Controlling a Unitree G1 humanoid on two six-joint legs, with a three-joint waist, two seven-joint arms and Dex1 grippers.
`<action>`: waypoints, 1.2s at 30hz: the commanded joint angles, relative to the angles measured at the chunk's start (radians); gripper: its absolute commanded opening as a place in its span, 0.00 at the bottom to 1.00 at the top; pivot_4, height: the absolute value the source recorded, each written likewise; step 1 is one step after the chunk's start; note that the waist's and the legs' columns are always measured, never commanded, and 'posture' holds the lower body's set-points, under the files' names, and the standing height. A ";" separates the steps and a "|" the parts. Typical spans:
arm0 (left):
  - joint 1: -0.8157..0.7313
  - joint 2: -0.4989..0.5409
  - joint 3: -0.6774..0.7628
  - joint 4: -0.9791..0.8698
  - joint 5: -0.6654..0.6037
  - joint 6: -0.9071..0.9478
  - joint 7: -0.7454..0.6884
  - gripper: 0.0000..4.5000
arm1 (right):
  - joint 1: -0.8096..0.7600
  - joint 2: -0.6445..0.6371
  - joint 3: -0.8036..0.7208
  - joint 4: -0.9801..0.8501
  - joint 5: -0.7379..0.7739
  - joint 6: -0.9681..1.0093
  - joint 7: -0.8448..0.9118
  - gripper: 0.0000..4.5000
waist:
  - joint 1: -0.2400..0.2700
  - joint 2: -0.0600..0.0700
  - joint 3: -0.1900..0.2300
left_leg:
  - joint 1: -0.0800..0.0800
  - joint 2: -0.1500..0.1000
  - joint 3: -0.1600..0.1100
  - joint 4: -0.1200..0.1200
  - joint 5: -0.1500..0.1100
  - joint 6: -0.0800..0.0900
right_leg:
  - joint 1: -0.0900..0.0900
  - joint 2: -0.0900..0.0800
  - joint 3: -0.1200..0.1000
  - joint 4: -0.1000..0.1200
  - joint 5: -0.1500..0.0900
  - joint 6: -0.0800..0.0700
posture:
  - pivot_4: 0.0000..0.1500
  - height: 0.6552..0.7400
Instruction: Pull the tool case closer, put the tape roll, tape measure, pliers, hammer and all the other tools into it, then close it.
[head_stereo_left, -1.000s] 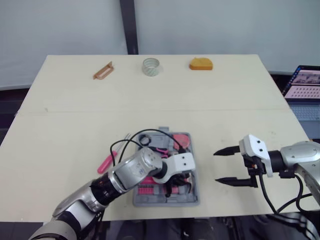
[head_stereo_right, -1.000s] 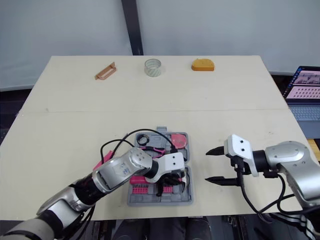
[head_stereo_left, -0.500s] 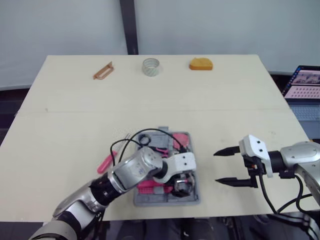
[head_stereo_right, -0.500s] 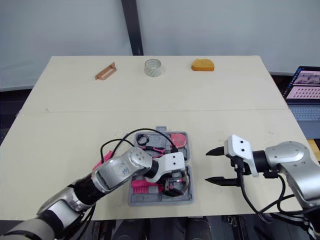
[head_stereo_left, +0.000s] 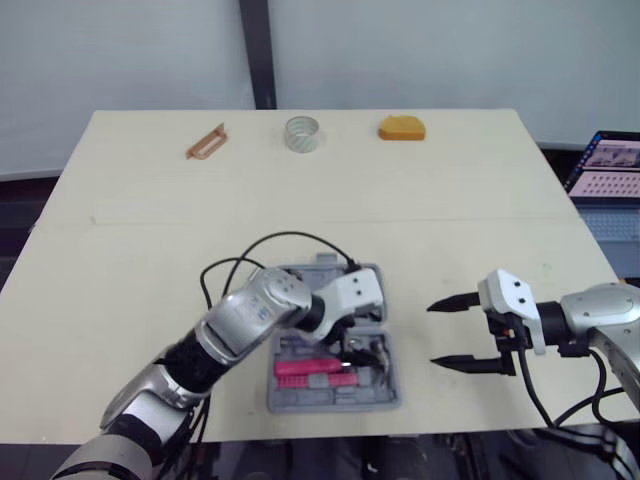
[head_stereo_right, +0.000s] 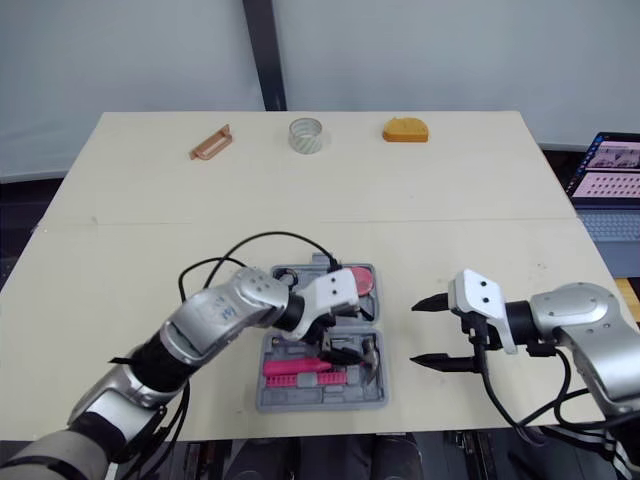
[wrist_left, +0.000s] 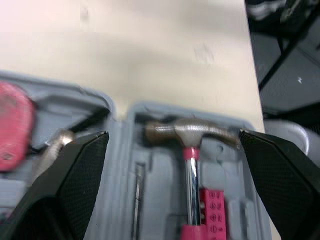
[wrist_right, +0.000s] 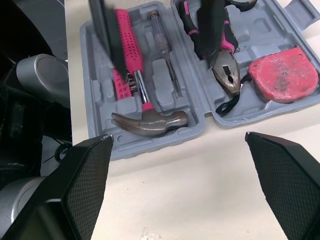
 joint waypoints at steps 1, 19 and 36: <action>0.032 0.063 0.067 0.011 -0.026 -0.102 -0.064 0.99 | 0.001 -0.004 -0.025 -0.015 0.023 -0.004 0.011 1.00 | -0.001 0.000 0.000 | 0.000 0.000 0.000 0.000 0.000 0.000 | 0.000 0.000 0.000 0.000 0.000 0.000 | 1.00 1.00; 0.207 0.228 0.099 -0.072 -0.060 -0.279 -0.191 0.99 | -0.008 0.000 -0.016 -0.005 0.018 -0.010 0.013 1.00 | -0.001 0.000 0.000 | 0.000 0.000 0.000 0.000 0.000 0.000 | 0.000 0.000 0.000 0.000 0.000 0.000 | 1.00 1.00; 0.229 0.210 0.067 -0.094 -0.046 -0.282 -0.173 0.61 | -0.011 0.007 -0.011 -0.001 0.013 -0.015 0.009 1.00 | 0.001 0.000 0.000 | 0.000 0.000 0.000 0.000 0.000 0.000 | 0.000 0.000 0.000 0.000 0.000 0.000 | 1.00 1.00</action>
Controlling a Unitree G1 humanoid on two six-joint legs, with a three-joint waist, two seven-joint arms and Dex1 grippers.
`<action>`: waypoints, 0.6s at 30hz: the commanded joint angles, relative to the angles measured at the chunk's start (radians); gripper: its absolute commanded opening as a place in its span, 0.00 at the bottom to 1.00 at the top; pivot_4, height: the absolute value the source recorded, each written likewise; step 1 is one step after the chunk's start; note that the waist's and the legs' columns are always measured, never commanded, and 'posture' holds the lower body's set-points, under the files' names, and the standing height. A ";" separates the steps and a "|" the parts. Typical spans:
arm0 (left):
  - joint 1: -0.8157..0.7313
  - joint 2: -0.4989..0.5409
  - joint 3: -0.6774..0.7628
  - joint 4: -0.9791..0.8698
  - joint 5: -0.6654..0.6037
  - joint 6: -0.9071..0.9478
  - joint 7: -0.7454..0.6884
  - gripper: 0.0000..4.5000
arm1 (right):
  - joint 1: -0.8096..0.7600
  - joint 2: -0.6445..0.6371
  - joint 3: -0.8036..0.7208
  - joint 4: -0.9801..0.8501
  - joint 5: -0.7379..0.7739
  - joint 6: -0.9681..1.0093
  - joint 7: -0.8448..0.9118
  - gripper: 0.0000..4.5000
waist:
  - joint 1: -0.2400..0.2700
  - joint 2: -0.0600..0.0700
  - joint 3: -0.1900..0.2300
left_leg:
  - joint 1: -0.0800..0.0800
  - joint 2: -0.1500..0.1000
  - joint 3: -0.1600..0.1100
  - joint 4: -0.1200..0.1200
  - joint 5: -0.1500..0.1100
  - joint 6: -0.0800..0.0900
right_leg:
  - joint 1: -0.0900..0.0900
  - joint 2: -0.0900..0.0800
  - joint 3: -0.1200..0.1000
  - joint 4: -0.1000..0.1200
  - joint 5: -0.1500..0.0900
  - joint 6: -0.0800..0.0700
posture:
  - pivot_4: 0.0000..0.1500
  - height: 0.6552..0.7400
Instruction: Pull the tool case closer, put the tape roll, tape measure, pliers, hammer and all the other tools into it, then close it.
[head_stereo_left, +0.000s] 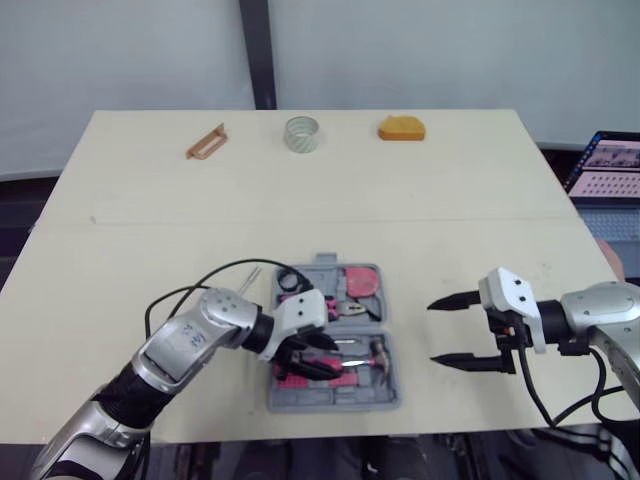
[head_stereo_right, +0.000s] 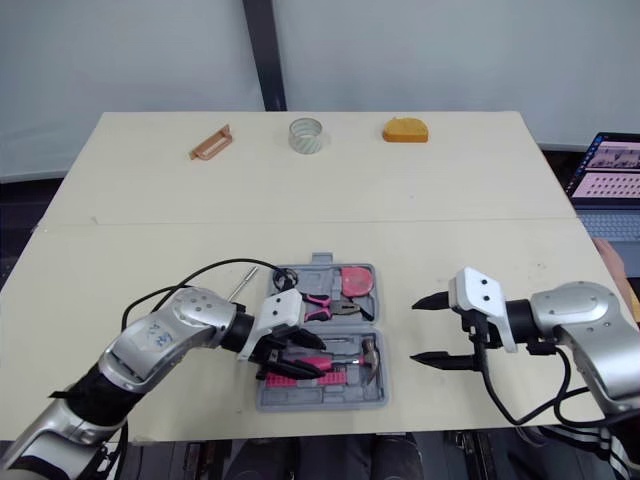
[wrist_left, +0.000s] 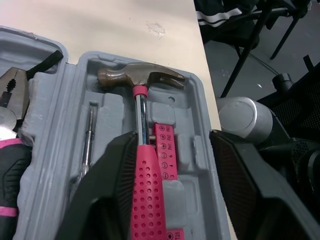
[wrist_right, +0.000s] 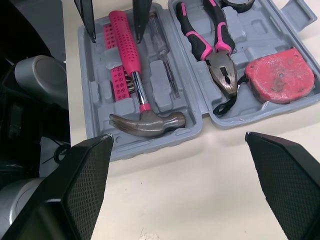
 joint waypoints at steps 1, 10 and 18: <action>-0.019 -0.006 0.010 -0.015 0.007 -0.019 0.004 0.61 | -0.005 0.005 -0.010 -0.010 0.013 -0.013 0.008 1.00 | -0.001 0.000 0.000 | 0.000 0.000 0.000 0.000 0.000 0.000 | 0.000 0.000 0.000 0.000 0.000 0.000 | 1.00 1.00; -0.034 -0.023 -0.025 0.012 0.060 -0.023 0.032 0.61 | -0.005 0.010 -0.007 -0.011 0.008 -0.013 0.002 1.00 | -0.001 0.000 0.000 | 0.000 0.000 0.000 0.000 0.000 0.000 | 0.000 0.000 0.000 0.000 0.000 0.000 | 1.00 1.00; -0.060 -0.066 -0.110 0.015 0.114 0.023 0.063 0.61 | -0.004 0.015 -0.005 -0.017 0.006 -0.009 -0.003 1.00 | -0.002 0.000 0.000 | 0.000 0.000 0.000 0.000 0.000 0.000 | 0.000 0.000 0.000 0.000 0.000 0.000 | 1.00 1.00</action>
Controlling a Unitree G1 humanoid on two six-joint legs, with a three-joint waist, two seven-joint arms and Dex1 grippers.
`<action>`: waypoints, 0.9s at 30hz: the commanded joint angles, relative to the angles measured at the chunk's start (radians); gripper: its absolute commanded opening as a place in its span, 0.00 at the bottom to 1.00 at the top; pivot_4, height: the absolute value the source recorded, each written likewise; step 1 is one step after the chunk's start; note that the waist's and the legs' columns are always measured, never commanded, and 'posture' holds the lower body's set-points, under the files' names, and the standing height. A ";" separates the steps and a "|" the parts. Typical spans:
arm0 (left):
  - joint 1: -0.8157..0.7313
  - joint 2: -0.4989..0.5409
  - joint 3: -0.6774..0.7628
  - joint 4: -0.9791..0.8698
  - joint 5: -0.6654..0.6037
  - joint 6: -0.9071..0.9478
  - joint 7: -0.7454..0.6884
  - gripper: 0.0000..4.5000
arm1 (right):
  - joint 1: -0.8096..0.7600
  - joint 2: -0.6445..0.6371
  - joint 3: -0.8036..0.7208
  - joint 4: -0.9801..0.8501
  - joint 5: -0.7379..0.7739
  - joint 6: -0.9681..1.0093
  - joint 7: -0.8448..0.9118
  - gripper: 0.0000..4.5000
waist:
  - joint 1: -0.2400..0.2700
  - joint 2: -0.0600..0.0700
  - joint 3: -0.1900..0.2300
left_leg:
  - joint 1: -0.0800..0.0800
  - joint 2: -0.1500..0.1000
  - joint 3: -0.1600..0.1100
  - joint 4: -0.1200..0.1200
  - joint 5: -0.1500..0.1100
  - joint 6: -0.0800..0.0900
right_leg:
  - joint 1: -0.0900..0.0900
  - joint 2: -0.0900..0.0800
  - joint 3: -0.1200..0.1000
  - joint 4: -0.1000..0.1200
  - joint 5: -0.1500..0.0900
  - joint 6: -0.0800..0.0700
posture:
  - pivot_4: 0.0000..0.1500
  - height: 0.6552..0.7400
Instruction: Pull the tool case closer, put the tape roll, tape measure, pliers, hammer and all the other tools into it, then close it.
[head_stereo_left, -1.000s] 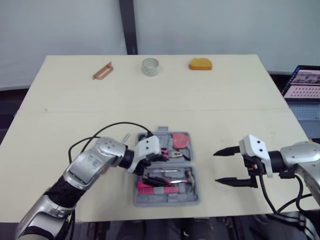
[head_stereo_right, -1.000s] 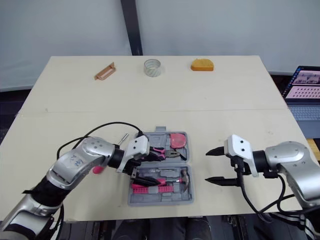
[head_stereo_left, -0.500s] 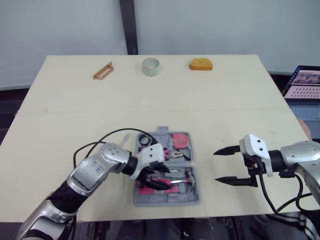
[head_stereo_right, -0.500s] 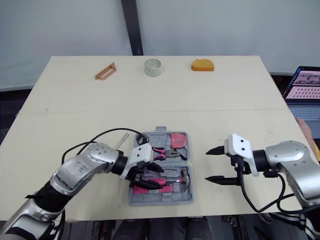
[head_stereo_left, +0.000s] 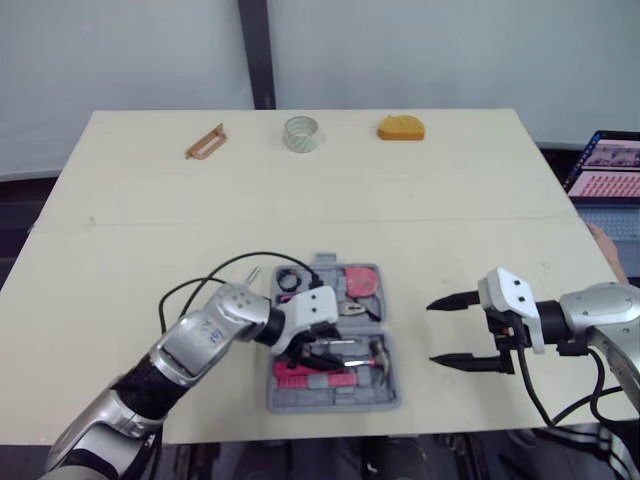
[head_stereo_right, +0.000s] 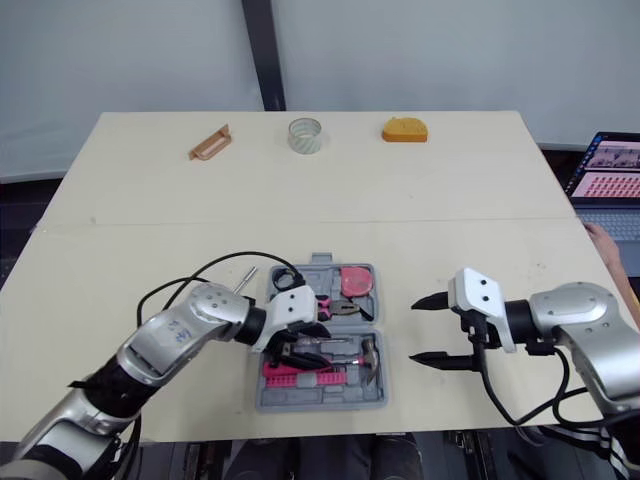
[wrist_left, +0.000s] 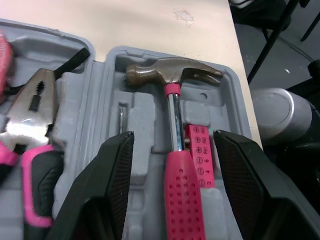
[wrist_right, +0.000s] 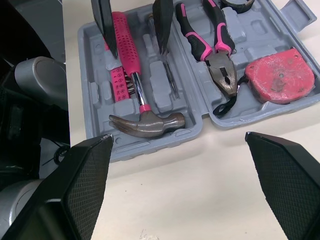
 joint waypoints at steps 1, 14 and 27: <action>-0.010 -0.019 -0.022 -0.028 0.006 0.014 0.005 0.61 | -0.003 0.007 -0.006 -0.018 0.008 -0.009 -0.003 1.00 | 0.000 0.000 0.000 | 0.000 0.000 0.000 0.000 0.000 0.000 | 0.000 0.000 0.000 0.000 0.000 0.000 | 1.00 1.00; -0.064 -0.046 -0.115 -0.016 0.052 0.101 0.032 0.61 | 0.004 0.013 -0.008 -0.027 0.007 -0.004 -0.014 1.00 | 0.003 0.000 0.000 | 0.000 0.000 0.000 0.000 0.000 0.000 | 0.000 0.000 0.000 0.000 0.000 0.000 | 1.00 1.00; -0.104 -0.103 -0.153 -0.003 0.053 0.160 0.055 0.61 | 0.013 0.015 -0.011 -0.039 0.011 0.005 -0.030 1.00 | 0.002 0.000 0.000 | 0.000 0.000 0.000 0.000 0.000 0.000 | 0.000 0.000 0.000 0.000 0.000 0.000 | 1.00 1.00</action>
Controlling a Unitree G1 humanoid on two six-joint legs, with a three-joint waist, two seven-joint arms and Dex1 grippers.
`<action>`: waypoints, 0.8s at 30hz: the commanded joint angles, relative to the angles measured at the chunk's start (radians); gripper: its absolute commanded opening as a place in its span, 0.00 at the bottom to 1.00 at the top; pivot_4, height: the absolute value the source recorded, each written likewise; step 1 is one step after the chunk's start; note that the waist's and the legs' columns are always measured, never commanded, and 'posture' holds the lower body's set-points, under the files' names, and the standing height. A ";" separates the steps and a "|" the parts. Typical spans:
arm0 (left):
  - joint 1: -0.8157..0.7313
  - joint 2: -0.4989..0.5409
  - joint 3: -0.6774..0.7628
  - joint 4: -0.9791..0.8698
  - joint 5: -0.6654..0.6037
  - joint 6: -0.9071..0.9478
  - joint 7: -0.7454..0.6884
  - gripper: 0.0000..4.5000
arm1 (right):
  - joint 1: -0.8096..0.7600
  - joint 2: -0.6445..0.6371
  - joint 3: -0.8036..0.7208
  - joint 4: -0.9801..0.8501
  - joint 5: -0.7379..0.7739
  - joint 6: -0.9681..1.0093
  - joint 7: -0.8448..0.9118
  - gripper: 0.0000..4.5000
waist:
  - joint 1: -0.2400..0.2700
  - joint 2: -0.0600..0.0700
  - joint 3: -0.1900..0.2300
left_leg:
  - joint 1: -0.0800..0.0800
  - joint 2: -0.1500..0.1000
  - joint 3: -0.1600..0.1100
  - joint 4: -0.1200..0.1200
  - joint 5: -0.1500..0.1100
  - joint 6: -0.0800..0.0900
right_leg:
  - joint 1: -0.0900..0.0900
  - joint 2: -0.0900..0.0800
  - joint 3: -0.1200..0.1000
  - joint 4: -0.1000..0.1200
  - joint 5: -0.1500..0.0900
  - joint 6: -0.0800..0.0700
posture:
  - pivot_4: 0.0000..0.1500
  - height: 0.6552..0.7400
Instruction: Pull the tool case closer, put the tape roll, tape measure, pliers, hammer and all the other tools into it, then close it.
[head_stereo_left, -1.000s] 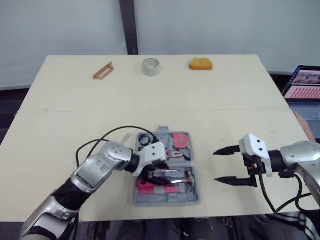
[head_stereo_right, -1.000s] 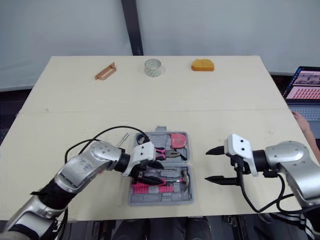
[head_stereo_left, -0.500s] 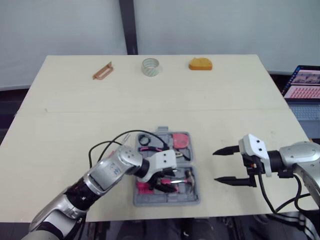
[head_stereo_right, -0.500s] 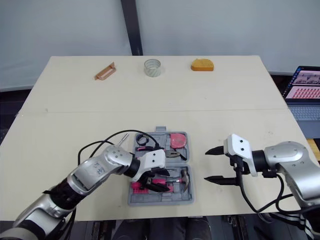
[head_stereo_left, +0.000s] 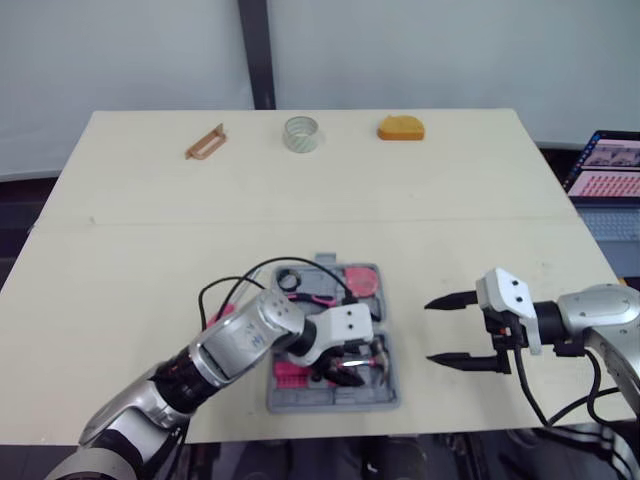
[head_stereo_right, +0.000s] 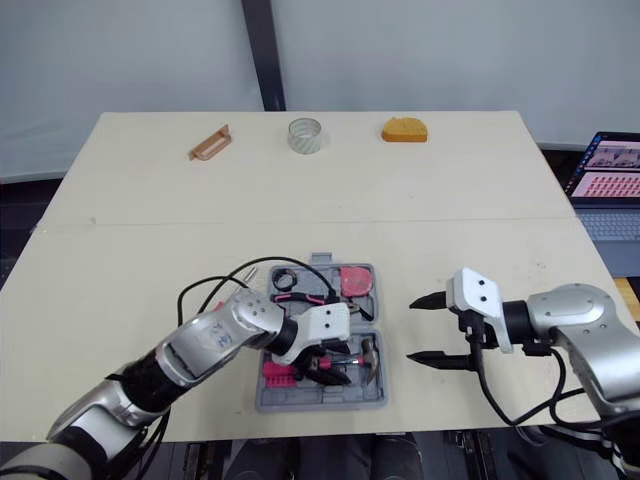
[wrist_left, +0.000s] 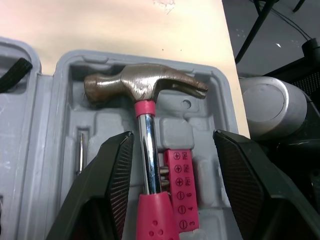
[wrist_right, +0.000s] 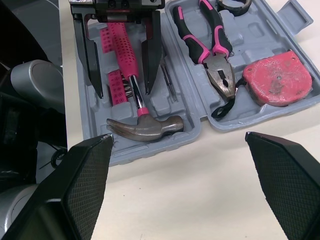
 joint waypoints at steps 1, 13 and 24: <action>-0.005 -0.008 -0.008 -0.011 0.000 0.008 0.004 0.61 | 0.005 0.004 -0.011 -0.029 0.012 0.002 -0.009 1.00 | 0.001 0.000 0.000 | 0.000 0.000 0.000 0.000 0.000 0.000 | 0.000 0.000 0.000 0.000 0.000 0.000 | 1.00 1.00; -0.005 -0.042 -0.019 0.027 0.003 -0.002 0.017 0.61 | 0.003 0.012 -0.006 -0.032 0.011 0.006 -0.019 1.00 | 0.000 0.000 0.000 | 0.000 0.000 0.000 0.000 0.000 0.000 | 0.000 0.000 0.000 0.000 0.000 0.000 | 1.00 1.00; 0.001 -0.053 -0.024 0.046 0.006 -0.017 0.025 0.32 | 0.005 0.010 -0.008 -0.031 0.011 0.007 -0.019 1.00 | 0.000 0.000 0.000 | 0.000 0.000 0.000 0.000 0.000 0.000 | 0.000 0.000 0.000 0.000 0.000 0.000 | 1.00 1.00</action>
